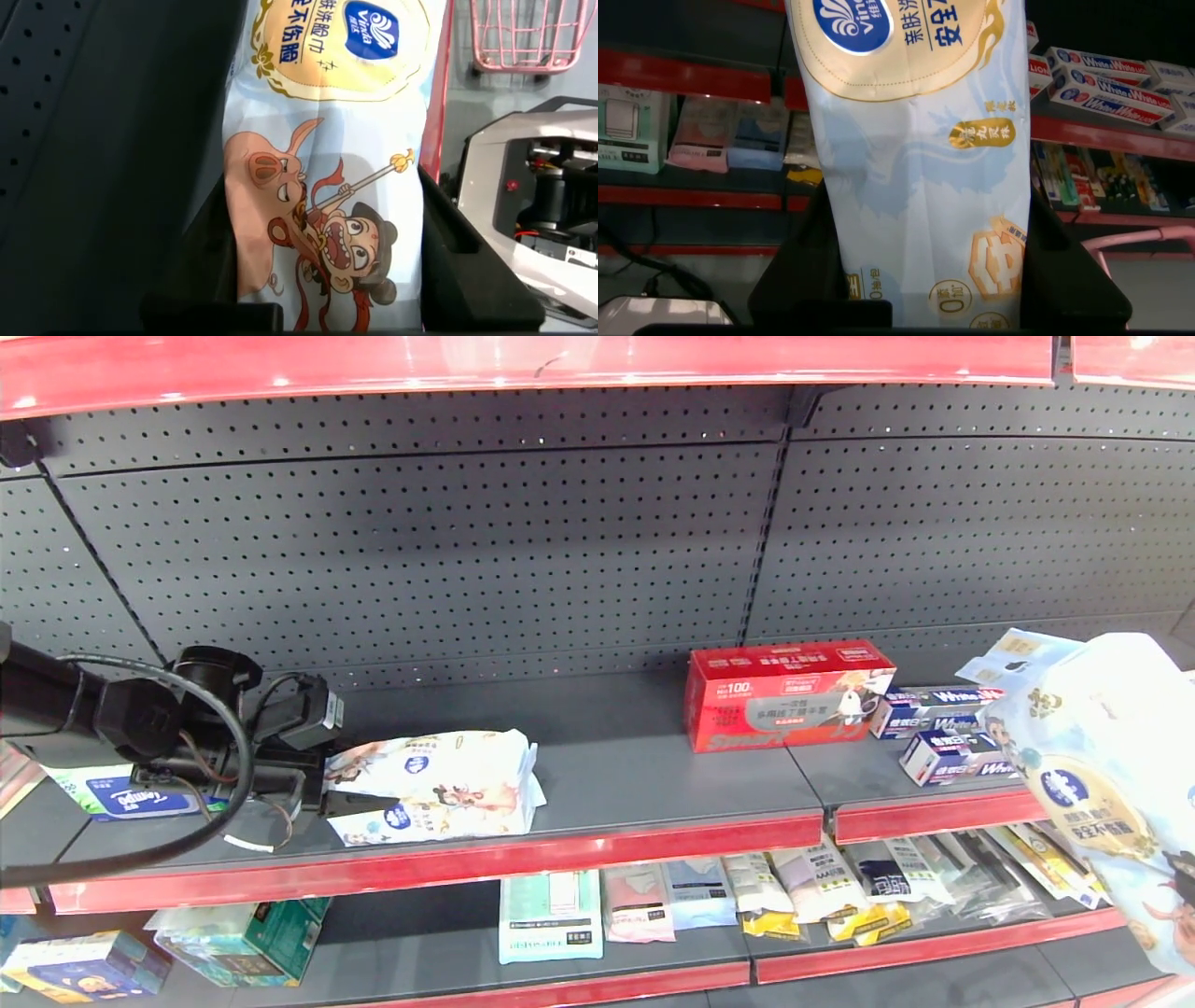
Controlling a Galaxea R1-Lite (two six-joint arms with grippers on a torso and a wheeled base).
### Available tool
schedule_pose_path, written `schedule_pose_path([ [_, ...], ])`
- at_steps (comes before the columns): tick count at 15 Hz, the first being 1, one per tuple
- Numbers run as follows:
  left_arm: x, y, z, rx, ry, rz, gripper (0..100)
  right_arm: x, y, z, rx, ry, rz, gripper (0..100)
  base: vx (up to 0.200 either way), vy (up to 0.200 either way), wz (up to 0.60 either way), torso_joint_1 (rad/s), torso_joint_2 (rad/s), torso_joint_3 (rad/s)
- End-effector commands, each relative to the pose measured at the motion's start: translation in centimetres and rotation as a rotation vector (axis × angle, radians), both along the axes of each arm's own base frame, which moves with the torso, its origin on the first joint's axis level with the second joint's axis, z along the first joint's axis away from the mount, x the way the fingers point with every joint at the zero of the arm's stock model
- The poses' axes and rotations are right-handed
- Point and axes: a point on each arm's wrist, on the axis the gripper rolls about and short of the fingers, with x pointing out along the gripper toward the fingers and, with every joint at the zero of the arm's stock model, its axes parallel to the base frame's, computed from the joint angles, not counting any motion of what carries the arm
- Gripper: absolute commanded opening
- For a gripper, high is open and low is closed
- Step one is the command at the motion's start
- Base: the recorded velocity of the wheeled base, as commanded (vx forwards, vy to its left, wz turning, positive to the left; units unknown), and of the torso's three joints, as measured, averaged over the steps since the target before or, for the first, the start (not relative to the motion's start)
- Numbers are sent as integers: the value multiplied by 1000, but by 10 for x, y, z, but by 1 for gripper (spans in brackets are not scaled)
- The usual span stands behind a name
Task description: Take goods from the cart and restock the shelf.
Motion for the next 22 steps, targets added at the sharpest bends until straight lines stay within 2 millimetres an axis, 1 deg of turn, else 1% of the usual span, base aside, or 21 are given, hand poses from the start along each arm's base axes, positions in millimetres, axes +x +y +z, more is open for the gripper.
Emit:
schedule_pose_path([
  [1,0,1,-1,29,5,17,0,0,0,0,0,1,-1,0,0,0,0,0,0,0],
  [3,-4,0,-4,30,53,32,0,0,0,0,0,1,-1,0,0,0,0,0,0,0],
  [13,-3,1,-5,44,32,39,0,0,0,0,0,-2,-1,0,0,0,0,0,0,0],
  [14,-3,1,-5,43,36,40,100,0,0,1,0,-4,-1,0,0,0,0,0,0,0],
  [18,-5,1,-1,39,30,39,100,-1,0,1,0,-8,-1,0,0,0,0,0,0,0],
  [21,-10,2,12,35,-6,41,100,-1,0,1,0,-7,-1,0,0,0,0,0,0,0],
  [22,-12,6,19,37,-24,56,100,-2,0,1,0,-7,-1,0,0,0,0,0,0,0],
])
